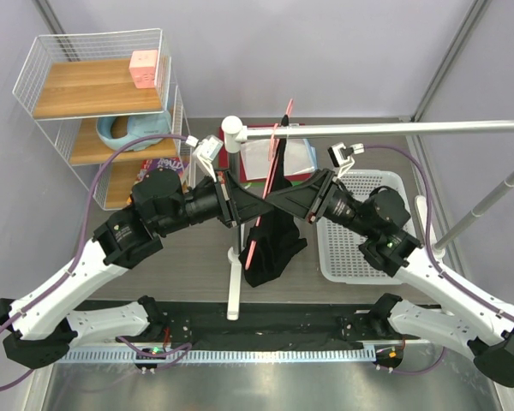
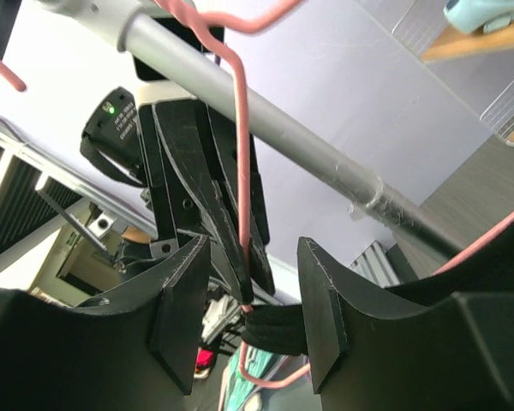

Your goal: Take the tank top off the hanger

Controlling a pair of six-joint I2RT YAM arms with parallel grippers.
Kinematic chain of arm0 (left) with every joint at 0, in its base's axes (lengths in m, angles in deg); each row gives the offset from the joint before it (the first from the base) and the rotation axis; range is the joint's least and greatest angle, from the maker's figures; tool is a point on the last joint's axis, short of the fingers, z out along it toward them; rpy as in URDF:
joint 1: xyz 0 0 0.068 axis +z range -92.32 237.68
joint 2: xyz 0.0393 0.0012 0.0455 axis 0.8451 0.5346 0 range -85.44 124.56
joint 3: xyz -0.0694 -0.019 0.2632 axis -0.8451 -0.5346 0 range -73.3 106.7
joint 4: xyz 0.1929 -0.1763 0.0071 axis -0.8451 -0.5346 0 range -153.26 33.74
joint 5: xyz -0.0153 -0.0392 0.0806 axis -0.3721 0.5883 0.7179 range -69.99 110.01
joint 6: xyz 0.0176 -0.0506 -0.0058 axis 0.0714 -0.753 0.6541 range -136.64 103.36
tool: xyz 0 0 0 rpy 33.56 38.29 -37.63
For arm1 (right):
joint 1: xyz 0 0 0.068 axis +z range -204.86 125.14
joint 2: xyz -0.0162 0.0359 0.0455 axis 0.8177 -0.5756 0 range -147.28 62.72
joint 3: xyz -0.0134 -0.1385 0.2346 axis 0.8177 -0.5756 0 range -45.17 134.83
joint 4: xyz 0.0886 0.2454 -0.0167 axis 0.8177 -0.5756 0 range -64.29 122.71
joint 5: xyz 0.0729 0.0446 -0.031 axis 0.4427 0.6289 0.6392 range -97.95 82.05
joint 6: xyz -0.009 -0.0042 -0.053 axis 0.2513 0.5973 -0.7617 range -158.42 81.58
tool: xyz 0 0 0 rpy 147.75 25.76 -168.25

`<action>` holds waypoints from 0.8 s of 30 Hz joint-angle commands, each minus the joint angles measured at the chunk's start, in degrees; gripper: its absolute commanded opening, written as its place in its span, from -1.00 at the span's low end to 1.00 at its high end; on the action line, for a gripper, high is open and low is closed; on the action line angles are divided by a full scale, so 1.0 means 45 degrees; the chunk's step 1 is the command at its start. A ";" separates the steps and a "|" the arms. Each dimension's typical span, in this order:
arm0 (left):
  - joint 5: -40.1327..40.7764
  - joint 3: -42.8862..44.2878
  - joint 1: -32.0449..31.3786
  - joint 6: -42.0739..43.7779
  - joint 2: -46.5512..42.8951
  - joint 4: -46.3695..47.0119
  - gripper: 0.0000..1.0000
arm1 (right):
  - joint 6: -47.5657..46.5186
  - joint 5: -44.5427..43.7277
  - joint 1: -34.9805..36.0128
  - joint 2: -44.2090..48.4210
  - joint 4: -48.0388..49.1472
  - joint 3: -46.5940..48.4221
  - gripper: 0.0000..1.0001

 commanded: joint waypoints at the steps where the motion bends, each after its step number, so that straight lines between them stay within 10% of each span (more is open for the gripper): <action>1: 0.0121 0.0334 -0.0076 -0.0014 -0.0271 0.0197 -1.00 | -0.0674 -0.0859 0.0064 0.0206 -0.0016 0.1188 0.01; 19: 0.0179 0.0334 -0.0057 0.0103 -0.0368 -0.0056 -0.98 | 0.0380 -0.0918 0.0064 -0.1161 0.1427 0.1405 -0.35; 24: 0.0258 0.0100 -0.0056 0.0064 -0.0603 0.0157 -0.62 | 0.1160 -0.1795 0.0064 -0.1123 0.1487 0.1249 -0.58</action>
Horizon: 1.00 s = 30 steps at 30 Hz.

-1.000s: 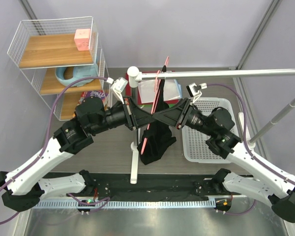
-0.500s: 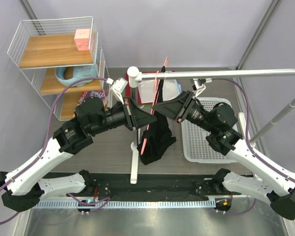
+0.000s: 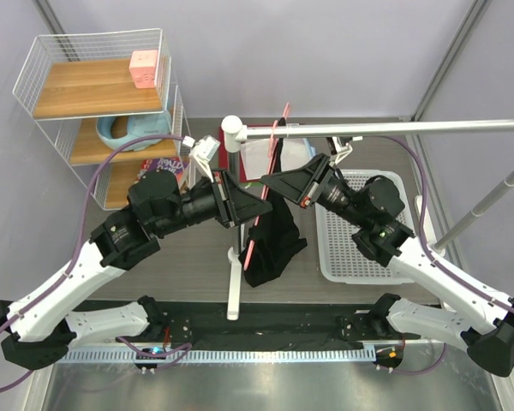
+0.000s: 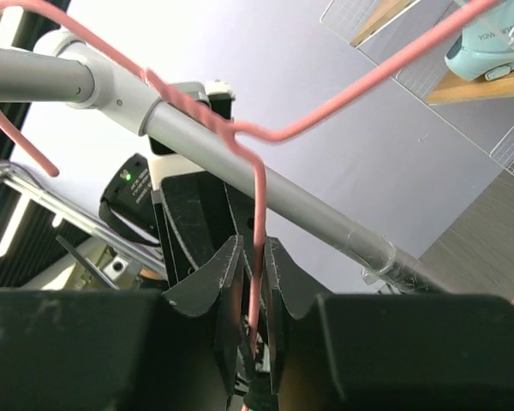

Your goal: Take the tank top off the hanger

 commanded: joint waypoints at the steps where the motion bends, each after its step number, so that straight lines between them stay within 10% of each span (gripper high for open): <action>1: 0.0122 0.0095 -0.0052 0.0025 -0.0511 0.0309 -0.58 | 0.0642 -0.1049 0.0064 0.0053 0.0847 0.0088 -0.60; 11: 0.0160 -0.0451 -0.0052 0.0102 -0.1661 0.0719 0.18 | 0.0955 -0.1850 0.0064 -0.0123 0.0047 0.1042 -0.98; 30: 0.0825 -0.0823 -0.0071 0.0396 -0.3577 -0.0471 0.37 | 0.1911 -0.2809 -0.1321 -0.1726 -0.3705 0.3489 -0.98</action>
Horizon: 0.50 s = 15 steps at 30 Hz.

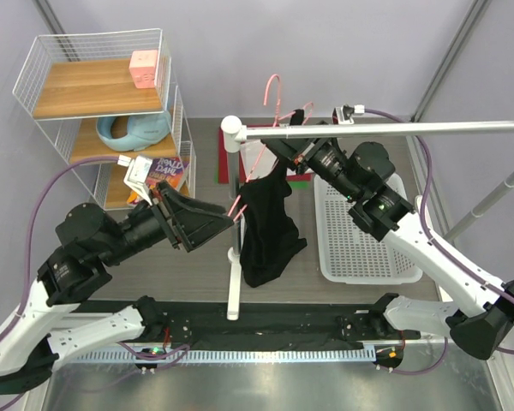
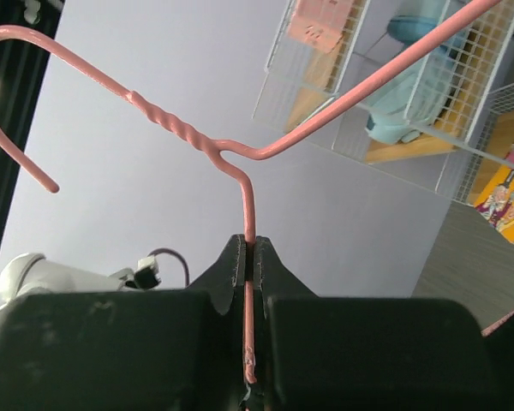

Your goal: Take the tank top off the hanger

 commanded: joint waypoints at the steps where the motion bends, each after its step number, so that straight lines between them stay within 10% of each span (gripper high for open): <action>1: 0.0233 0.0110 -0.0032 0.0400 -0.0124 -0.0394 0.38 | 0.0484 -0.0141 -0.0734 0.0494 0.0039 -0.0330 -0.98; 15: -0.0784 -0.0065 -0.0032 0.0752 0.1320 -0.0493 0.46 | -0.0180 0.2144 -0.0913 0.4401 -0.0017 -0.4686 -0.98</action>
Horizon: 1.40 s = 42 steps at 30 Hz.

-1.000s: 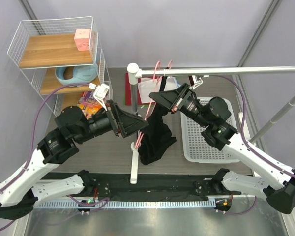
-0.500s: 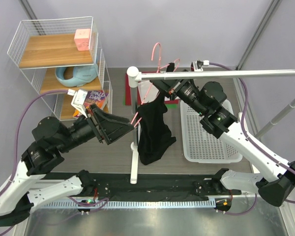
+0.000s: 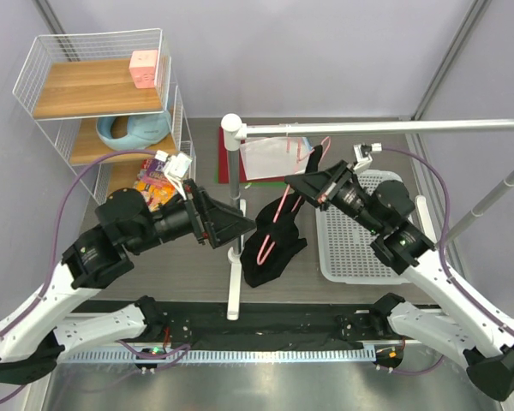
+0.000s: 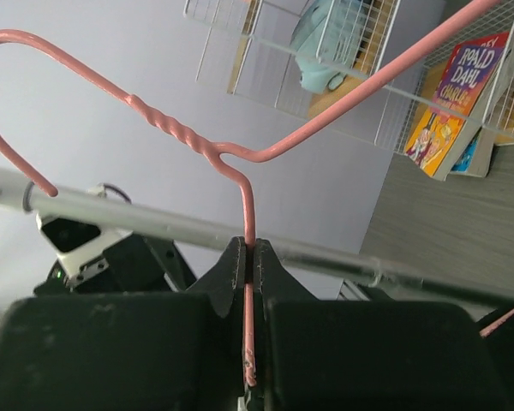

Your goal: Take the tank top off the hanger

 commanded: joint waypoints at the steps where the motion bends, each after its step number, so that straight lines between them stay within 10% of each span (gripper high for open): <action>1: -0.0002 -0.0352 -0.0032 0.0165 0.0213 0.0207 0.44 | -0.0146 0.0839 0.0558 0.1254 0.0614 -0.0777 -0.97; 31: 0.1485 -0.2249 -0.2415 -0.1144 0.2146 0.2590 -0.03 | -0.0986 -0.1603 0.3237 0.2643 -0.0072 -0.2595 -0.98; 42: 0.1893 -0.2327 -0.2513 -0.1301 0.2304 0.2648 -0.73 | -0.1142 -0.1525 0.3237 0.3228 -0.0266 -0.2849 -0.98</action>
